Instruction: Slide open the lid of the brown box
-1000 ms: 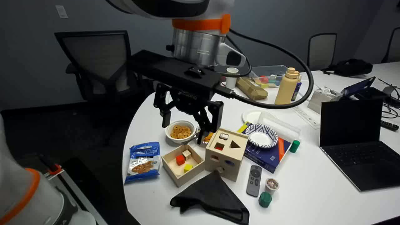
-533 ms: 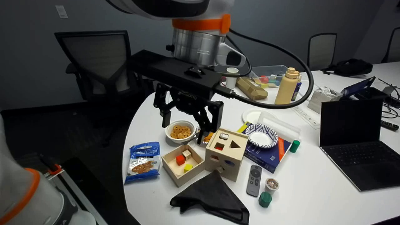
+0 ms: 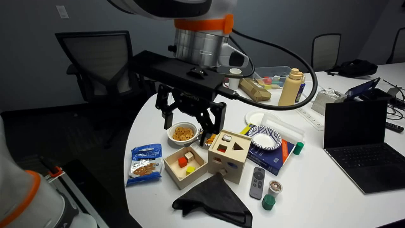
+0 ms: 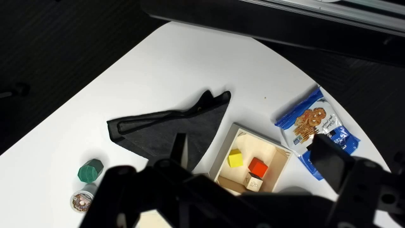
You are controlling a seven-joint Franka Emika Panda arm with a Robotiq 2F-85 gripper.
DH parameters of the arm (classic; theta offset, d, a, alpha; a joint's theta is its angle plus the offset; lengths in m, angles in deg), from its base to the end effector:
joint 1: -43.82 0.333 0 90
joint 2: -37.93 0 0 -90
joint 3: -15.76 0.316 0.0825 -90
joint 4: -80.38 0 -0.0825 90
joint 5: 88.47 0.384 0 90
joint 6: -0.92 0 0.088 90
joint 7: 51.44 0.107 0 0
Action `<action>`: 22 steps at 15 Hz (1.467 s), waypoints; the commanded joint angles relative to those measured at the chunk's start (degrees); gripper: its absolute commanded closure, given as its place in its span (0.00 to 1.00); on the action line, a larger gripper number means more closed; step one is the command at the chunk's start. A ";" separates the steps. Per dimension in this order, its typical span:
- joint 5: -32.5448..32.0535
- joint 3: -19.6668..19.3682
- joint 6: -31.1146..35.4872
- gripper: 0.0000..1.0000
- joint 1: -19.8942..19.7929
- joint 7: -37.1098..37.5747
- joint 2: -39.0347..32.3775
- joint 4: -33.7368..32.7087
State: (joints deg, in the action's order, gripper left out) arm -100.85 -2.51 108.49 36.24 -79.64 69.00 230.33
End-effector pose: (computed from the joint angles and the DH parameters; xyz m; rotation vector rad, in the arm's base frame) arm 0.3118 -0.1647 0.4009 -3.0525 -0.2903 0.3164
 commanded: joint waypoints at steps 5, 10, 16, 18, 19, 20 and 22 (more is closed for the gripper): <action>0.86 1.32 0.34 0.00 -0.64 2.37 -0.60 -0.24; 3.79 6.78 7.09 0.00 -0.85 19.54 -2.69 0.59; 4.79 14.23 22.64 0.00 -1.07 40.76 -7.14 2.20; 3.24 16.83 28.57 0.00 -1.95 48.03 -9.33 3.39; 2.18 18.04 31.16 0.00 -2.54 51.16 -10.37 4.16; 0.73 19.32 33.56 0.00 -3.34 54.35 -11.38 4.87; -3.94 21.98 37.61 0.00 -5.47 60.71 -13.12 6.56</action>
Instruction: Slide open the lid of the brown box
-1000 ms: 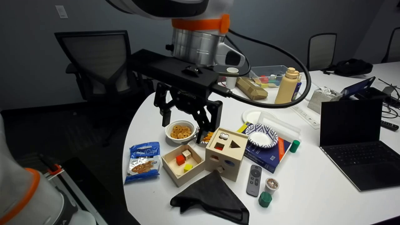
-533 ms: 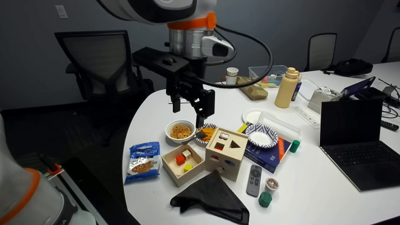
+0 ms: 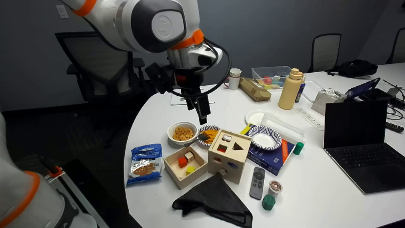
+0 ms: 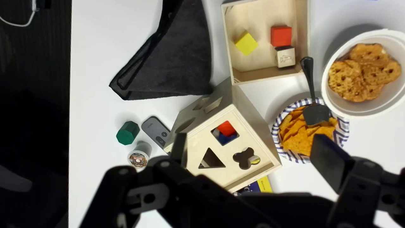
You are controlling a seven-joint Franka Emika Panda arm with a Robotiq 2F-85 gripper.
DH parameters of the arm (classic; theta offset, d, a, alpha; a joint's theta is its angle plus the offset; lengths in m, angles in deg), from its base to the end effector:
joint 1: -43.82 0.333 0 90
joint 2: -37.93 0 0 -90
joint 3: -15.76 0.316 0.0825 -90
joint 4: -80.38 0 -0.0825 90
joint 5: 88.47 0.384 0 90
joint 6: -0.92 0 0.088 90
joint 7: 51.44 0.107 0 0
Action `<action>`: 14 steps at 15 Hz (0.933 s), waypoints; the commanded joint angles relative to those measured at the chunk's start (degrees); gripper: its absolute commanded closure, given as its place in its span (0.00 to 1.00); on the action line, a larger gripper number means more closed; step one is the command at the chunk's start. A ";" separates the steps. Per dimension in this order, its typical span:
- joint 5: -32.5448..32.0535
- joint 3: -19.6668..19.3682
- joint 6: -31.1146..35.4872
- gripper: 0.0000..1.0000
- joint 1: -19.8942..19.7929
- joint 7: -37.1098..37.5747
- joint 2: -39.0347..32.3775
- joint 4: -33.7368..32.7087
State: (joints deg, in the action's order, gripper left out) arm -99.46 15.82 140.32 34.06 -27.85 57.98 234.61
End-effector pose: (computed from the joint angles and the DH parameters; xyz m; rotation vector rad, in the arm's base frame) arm 0.3936 -0.0679 0.3512 2.9447 -0.6599 0.1602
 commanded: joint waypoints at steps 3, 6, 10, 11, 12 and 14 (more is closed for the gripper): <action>-15.67 7.27 8.90 0.00 -7.09 19.82 -4.53 3.83; -26.88 8.32 9.34 0.00 -9.03 29.94 -8.53 3.04; -35.19 4.95 8.12 0.00 -6.55 37.47 -14.38 0.02; -35.71 3.78 8.43 0.00 -5.95 37.93 -16.17 -1.14; -35.39 2.69 8.72 0.00 -5.17 37.77 -17.68 -2.13; -33.72 0.43 9.70 0.00 -3.82 36.31 -20.73 -4.48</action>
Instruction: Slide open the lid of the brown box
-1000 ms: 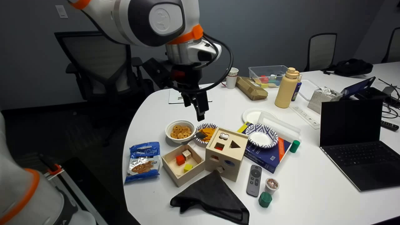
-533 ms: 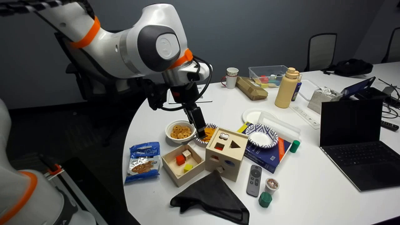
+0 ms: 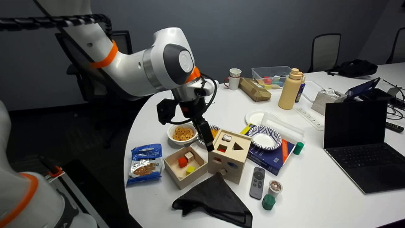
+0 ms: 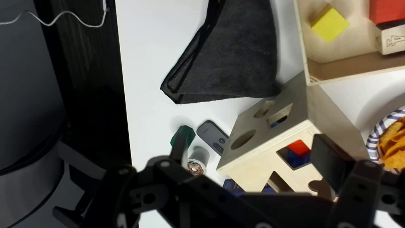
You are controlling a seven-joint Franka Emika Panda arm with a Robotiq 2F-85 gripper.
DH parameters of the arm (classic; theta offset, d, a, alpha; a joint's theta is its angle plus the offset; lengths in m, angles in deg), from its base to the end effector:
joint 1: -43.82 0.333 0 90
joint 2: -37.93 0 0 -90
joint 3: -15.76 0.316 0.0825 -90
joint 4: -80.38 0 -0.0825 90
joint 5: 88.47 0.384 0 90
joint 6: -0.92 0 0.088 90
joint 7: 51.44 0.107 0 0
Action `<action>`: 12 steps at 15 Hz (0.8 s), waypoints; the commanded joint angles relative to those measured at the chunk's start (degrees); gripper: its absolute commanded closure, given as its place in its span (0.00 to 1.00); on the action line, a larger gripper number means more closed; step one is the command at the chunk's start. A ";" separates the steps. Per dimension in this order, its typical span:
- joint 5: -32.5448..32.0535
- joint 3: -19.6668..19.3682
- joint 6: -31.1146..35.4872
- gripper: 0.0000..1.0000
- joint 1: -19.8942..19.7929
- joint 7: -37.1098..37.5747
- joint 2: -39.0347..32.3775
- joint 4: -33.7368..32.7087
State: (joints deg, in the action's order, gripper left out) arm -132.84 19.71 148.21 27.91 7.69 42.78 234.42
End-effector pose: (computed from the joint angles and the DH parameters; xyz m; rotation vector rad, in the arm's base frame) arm 0.3969 -0.0730 0.2549 2.6386 -0.7774 0.1841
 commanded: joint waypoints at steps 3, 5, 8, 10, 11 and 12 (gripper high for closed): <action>3.35 -6.43 4.81 0.00 4.18 -2.40 -9.93 -7.88; 6.01 -7.74 6.45 0.00 5.34 -4.53 -12.50 -10.03; 10.21 -9.41 7.77 0.00 6.98 -8.23 -15.91 -12.79; 12.91 -10.36 7.90 0.00 8.18 -10.56 -17.81 -14.32; 13.97 -10.84 7.80 0.00 8.96 -11.38 -18.79 -15.24; 14.47 -11.55 7.40 0.00 9.82 -11.99 -19.64 -16.26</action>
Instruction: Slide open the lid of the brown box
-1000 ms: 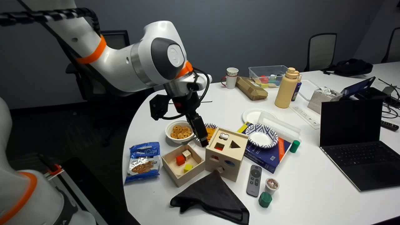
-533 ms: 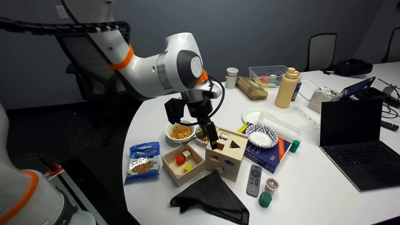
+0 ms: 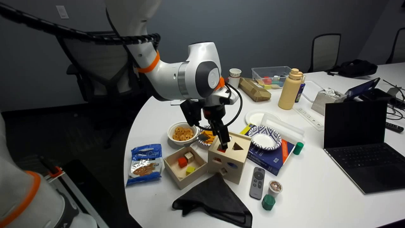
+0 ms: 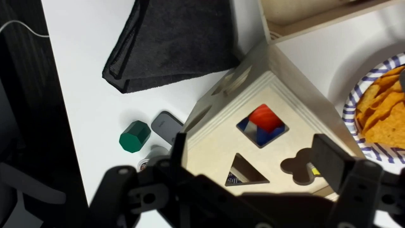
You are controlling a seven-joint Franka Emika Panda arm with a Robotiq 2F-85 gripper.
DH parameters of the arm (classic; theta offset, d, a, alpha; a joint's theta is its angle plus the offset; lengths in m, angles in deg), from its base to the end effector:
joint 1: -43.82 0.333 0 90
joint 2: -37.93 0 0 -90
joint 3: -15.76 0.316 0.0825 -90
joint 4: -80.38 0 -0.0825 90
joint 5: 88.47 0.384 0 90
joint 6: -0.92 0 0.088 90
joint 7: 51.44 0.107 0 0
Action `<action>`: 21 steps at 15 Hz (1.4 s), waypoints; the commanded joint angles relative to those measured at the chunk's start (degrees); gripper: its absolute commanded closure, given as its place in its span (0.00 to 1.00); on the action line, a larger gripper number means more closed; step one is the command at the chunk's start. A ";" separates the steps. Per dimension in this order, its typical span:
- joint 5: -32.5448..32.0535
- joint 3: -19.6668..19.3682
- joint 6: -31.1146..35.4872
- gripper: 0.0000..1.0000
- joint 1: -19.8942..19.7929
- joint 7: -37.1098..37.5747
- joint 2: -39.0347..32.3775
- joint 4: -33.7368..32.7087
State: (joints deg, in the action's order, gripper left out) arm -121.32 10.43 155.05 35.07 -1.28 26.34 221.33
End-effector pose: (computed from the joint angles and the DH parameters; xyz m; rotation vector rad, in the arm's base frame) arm 0.4705 -0.1011 0.2165 2.7551 -0.8573 0.1544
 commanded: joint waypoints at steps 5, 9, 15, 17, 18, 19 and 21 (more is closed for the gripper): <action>4.10 -5.76 -0.17 0.00 5.81 -4.71 -6.12 -6.53; 5.45 -7.51 -0.01 0.00 6.96 -5.93 -8.42 -8.18; 9.94 -8.24 -0.01 0.00 7.69 -8.90 -10.79 -9.79; 11.11 -8.41 -0.14 0.00 8.05 -9.59 -11.24 -10.53; 11.42 -8.63 -0.21 0.00 8.22 -9.87 -11.42 -10.79; 11.92 -8.64 -0.28 0.00 8.39 -10.12 -11.78 -11.17; 12.48 -8.96 -0.39 0.00 8.69 -10.63 -12.39 -11.76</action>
State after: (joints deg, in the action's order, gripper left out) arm -111.25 2.81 155.05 42.30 -9.80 15.35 211.23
